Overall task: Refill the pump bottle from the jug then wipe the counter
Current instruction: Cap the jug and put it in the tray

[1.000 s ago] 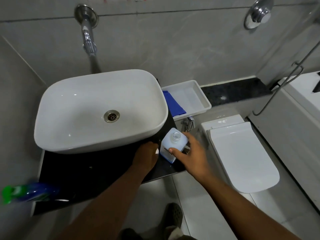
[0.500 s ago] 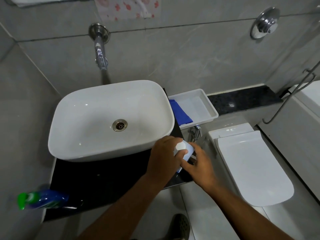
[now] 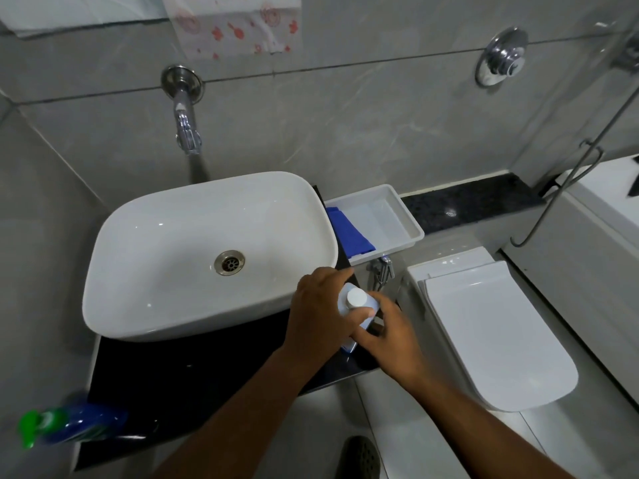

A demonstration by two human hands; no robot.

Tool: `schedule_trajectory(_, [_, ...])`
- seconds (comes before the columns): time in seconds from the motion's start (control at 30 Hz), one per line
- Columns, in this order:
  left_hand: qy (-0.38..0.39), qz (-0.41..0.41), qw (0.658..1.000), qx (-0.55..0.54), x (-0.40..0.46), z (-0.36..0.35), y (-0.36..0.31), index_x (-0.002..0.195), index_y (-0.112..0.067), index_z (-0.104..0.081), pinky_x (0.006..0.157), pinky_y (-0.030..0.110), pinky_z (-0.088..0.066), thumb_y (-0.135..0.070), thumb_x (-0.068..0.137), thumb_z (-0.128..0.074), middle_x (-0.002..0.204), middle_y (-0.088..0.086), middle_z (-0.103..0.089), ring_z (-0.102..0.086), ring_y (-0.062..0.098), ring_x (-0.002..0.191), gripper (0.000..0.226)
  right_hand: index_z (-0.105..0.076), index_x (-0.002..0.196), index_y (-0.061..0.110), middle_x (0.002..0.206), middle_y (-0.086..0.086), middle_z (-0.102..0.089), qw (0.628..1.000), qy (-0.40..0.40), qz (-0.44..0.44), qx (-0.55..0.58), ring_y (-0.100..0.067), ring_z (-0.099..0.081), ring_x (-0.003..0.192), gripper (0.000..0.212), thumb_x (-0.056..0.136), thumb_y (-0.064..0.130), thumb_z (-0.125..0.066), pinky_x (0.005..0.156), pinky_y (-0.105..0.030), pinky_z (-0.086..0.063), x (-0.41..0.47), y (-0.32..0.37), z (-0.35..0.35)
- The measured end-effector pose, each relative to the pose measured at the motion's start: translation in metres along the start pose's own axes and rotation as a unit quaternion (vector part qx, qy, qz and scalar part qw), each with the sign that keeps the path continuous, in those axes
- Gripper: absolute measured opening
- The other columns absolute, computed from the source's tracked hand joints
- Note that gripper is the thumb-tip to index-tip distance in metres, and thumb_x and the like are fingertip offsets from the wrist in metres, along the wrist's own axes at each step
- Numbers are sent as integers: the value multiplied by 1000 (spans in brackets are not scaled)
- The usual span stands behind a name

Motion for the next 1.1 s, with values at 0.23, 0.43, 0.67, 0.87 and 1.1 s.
schedule_trajectory(0.23, [56, -22, 997, -51, -9, -8, -5, 147, -21, -30, 105, 31, -38, -20, 69, -72, 137, 0, -51, -47, 14, 122, 89, -50, 117, 37, 113, 17, -58, 999, 4, 22, 37, -5, -57, 107, 55, 68, 58, -69, 84, -21, -51, 0, 8, 1])
schedule_trajectory(0.43, [-11, 59, 995, -74, -3, -1, -3, 137, -15, -41, 92, 34, -49, -28, 70, -75, 107, 1, -62, -53, 15, 102, 76, -52, 122, 29, 118, 9, -59, 1000, 9, 8, 24, -9, -57, 109, 64, 69, 60, -68, 89, -30, -54, 2, -1, -1])
schedule_trajectory(0.67, [-16, 63, 997, -41, -9, -7, 7, 112, -15, -59, 94, 32, -46, -44, 64, -82, 114, 0, -63, -56, 16, 105, 61, -47, 116, 43, 113, 22, -55, 999, 7, 7, 34, -3, -56, 107, 58, 66, 64, -65, 82, -17, -50, 1, 1, -2])
schedule_trajectory(0.87, [43, 36, 998, -10, -5, -13, 8, 127, -20, -55, 108, 41, -35, -38, 68, -71, 150, 6, -37, -35, 23, 136, 64, -49, 117, 41, 116, 19, -57, 998, 12, 11, 54, -2, -56, 109, 58, 66, 63, -67, 84, -17, -50, 2, -1, -2])
schedule_trajectory(1.1, [40, 42, 998, 22, -7, -16, 13, 120, -22, -62, 110, 44, -31, -35, 68, -71, 152, 5, -36, -29, 28, 141, 55, -48, 116, 47, 114, 26, -55, 999, 6, 11, 49, 1, -55, 109, 57, 66, 65, -67, 81, -12, -48, 1, 0, -2])
Point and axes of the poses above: each hand's wrist, its own x-axis towards the middle knuckle, its own z-axis out of the back of the hand, y = z × x, the point moved 5 cm from there along x, towards the middle knuckle
